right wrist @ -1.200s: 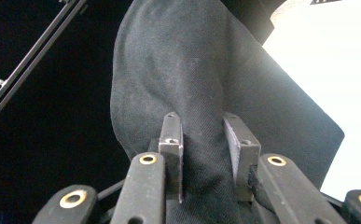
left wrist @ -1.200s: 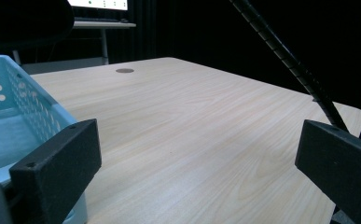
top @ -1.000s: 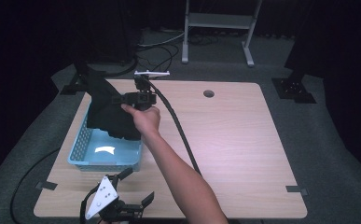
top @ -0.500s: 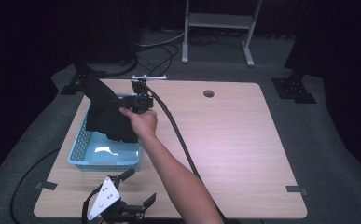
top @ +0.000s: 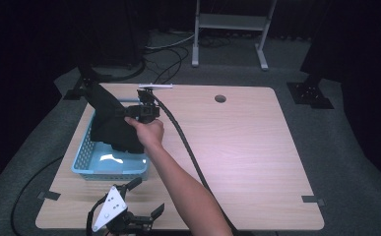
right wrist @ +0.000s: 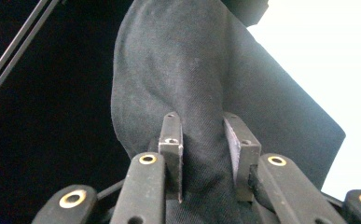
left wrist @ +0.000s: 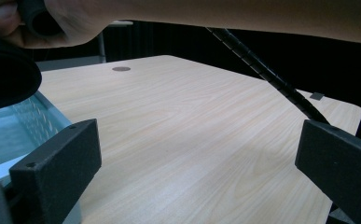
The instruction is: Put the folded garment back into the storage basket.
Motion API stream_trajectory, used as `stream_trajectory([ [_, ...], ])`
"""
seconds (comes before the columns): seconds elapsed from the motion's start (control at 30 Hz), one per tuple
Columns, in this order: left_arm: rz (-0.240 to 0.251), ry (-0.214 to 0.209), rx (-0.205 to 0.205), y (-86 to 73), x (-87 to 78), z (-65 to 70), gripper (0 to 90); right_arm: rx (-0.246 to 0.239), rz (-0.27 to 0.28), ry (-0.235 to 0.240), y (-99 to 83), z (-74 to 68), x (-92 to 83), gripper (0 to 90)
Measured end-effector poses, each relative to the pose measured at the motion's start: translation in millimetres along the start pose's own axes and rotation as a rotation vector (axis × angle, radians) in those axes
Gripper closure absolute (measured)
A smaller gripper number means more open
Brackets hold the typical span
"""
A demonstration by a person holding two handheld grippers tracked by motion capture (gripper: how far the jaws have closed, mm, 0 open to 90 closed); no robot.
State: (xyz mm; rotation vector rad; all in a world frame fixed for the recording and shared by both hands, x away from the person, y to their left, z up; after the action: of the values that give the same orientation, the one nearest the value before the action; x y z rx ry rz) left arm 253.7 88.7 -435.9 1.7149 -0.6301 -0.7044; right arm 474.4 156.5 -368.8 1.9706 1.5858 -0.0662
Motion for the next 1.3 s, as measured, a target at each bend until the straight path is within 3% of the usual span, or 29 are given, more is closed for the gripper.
stream_trajectory([
  [1.03, -0.007, 0.003, -0.003, -2.4, -0.3, -3.4, 0.0, 0.022, 0.004, -0.036, -6.0, 21.7, 13.5, 72.0],
  [1.07, -0.008, 0.003, -0.003, -2.4, -0.3, -3.4, 0.0, 0.018, 0.007, -0.036, -5.7, 22.6, 14.1, 70.9],
  [1.1, -0.008, 0.003, -0.003, -2.5, -0.2, -3.4, 0.0, 0.01, 0.012, -0.053, -5.2, 25.1, 14.7, 63.6],
  [1.13, -0.008, 0.003, -0.002, -2.4, -0.3, -3.4, 0.0, 0.004, 0.027, -0.084, -3.4, 28.8, 14.8, 50.0],
  [1.3, -0.008, 0.002, -0.005, -2.8, 0.0, -3.7, 0.0, -0.063, 0.025, -0.158, -0.2, 34.7, 8.3, 47.1],
])
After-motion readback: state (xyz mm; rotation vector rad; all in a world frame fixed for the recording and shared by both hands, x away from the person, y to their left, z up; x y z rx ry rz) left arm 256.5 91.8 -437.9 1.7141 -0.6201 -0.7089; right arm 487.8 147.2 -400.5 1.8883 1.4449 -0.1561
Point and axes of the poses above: each handheld gripper's, and its own axes: x roughly forward along the jaws, y roughly out of its top, z roughly to its right, the point moved 10 cm from there along x, roughly forward along the jaws, and after that the axes turned 14 degrees about x, right-handed, at the moved point
